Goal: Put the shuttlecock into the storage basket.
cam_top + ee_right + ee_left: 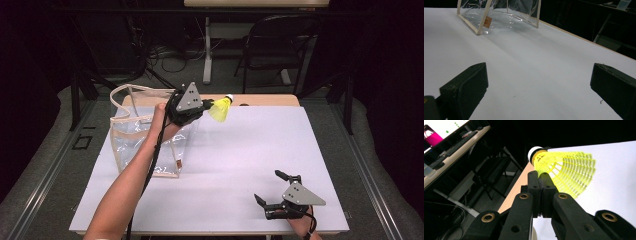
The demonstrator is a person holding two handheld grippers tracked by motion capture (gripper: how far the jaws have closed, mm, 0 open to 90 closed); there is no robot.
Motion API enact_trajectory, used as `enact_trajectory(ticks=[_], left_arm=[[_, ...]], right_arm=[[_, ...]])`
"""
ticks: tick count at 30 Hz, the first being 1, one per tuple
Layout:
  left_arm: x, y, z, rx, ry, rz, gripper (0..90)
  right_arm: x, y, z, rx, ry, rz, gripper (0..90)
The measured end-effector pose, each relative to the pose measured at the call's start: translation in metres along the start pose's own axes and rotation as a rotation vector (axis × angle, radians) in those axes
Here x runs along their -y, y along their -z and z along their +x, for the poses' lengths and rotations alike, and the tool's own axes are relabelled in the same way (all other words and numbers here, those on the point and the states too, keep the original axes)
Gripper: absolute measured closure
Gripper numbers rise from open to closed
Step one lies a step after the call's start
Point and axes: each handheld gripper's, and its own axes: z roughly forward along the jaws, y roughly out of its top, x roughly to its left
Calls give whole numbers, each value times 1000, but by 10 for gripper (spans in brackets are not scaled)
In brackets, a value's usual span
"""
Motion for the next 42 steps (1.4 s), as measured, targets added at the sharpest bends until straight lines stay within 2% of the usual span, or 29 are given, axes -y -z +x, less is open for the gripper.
enact_trajectory(ticks=[42], left_arm=[[15, 36, 24, -101, 48, -12, 892]], right_arm=[[0, 0, 0, 1, -1, 1, 10]])
